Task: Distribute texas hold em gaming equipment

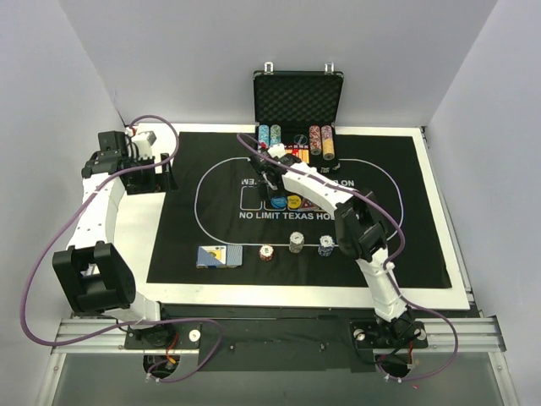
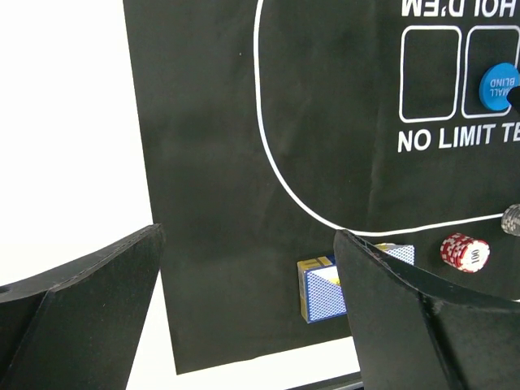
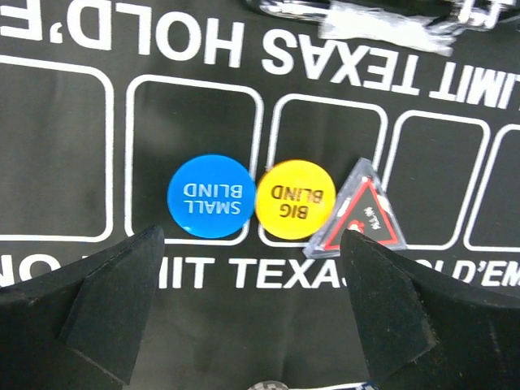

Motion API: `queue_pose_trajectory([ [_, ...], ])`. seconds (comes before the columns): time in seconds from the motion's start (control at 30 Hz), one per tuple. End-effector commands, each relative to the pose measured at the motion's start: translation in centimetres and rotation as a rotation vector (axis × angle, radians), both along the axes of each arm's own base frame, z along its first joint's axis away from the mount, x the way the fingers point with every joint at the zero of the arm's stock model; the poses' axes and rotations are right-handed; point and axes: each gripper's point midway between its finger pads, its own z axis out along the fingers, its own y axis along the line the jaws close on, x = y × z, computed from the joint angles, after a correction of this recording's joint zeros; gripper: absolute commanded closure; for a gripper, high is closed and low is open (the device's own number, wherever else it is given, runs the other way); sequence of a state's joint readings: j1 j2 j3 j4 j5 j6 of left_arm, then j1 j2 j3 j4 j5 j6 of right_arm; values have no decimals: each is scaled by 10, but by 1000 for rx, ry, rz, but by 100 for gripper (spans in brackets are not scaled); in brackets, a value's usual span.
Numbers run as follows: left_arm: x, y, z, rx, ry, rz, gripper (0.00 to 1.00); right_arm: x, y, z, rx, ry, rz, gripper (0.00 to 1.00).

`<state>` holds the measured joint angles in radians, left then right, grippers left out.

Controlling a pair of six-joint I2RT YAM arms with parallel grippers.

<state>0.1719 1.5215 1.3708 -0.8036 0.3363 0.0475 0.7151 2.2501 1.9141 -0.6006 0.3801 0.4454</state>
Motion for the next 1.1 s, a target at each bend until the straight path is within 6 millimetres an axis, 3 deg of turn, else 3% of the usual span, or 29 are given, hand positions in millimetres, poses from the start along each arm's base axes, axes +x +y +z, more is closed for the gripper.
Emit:
queue_pose_trajectory([
  [0.0, -3, 4, -1, 29, 6, -24, 3, 3, 16, -9, 70, 43, 65, 17],
  [0.17, -4, 4, 1, 31, 4, -29, 3, 3, 35, -24, 156, 91, 132, 24],
  [0.33, -3, 7, 4, 50, 4, -37, 3, 8, 41, -31, 187, 104, 129, 25],
  [0.67, -5, 11, 7, 78, 6, -34, 3, 15, 32, -45, 185, 117, 93, 29],
  [0.9, -5, 12, 1, 81, 16, -34, 3, 18, 16, -34, 126, 68, 77, 27],
  [1.07, -4, 12, 0, 81, 16, -34, 3, 18, 8, -37, 104, 73, 67, 27],
])
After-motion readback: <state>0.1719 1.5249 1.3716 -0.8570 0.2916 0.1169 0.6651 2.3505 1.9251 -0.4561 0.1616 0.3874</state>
